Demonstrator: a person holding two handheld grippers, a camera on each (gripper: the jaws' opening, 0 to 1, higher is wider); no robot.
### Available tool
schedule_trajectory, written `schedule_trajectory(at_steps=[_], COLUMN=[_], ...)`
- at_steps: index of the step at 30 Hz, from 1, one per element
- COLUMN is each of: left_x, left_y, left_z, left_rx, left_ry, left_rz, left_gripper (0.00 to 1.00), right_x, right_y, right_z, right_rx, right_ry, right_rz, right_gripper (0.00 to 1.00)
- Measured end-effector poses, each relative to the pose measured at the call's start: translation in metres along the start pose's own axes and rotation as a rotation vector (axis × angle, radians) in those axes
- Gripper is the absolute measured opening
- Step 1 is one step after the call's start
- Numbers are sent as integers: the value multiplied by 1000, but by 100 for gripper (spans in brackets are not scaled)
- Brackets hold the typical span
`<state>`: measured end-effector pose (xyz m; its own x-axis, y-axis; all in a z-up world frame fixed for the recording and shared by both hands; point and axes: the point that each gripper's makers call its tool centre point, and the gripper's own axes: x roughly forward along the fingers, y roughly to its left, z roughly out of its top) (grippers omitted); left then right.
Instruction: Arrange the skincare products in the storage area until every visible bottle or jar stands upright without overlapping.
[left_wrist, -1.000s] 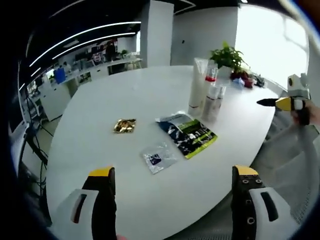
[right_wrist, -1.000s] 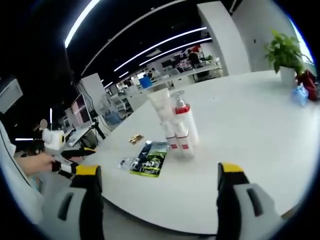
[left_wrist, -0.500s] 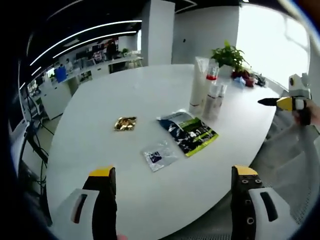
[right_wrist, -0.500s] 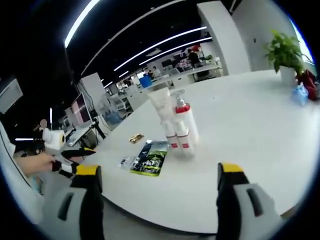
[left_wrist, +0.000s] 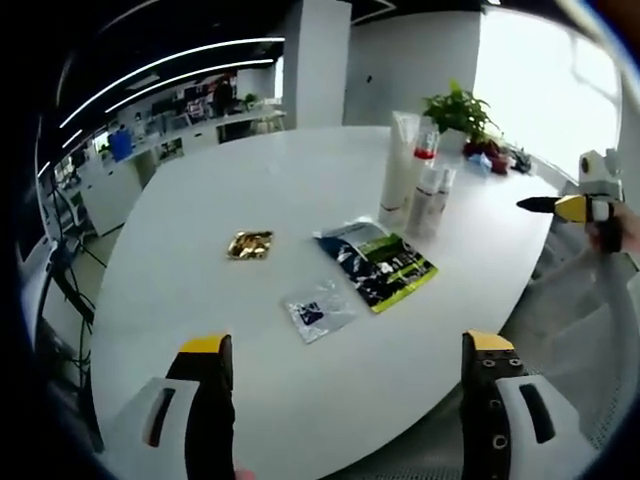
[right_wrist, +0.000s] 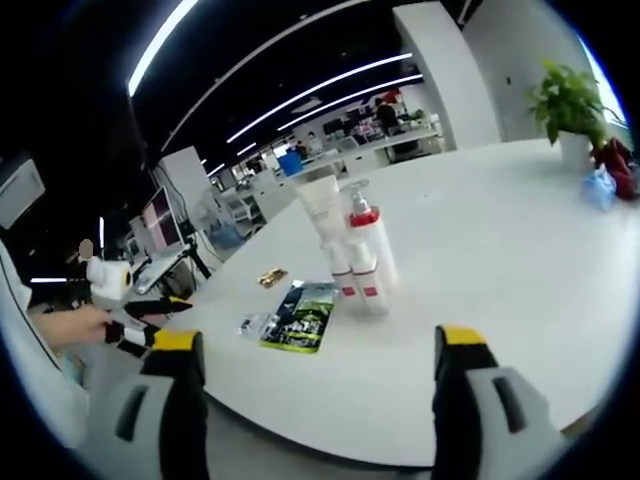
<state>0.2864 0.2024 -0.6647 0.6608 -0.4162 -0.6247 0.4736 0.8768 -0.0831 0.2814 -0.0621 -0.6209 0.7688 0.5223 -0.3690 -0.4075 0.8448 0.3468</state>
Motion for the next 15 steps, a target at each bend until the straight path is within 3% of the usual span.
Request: schedule_trajectory(at_steps=[15], left_x=[10], left_y=[18], left_z=[5], left_rx=[-1], left_ry=[20], left_rz=[20], left_gripper=[91], right_x=[2], right_y=[0], right_z=[-2], right_rx=[14], right_ry=[15], right_rz=[6], right_gripper=[95])
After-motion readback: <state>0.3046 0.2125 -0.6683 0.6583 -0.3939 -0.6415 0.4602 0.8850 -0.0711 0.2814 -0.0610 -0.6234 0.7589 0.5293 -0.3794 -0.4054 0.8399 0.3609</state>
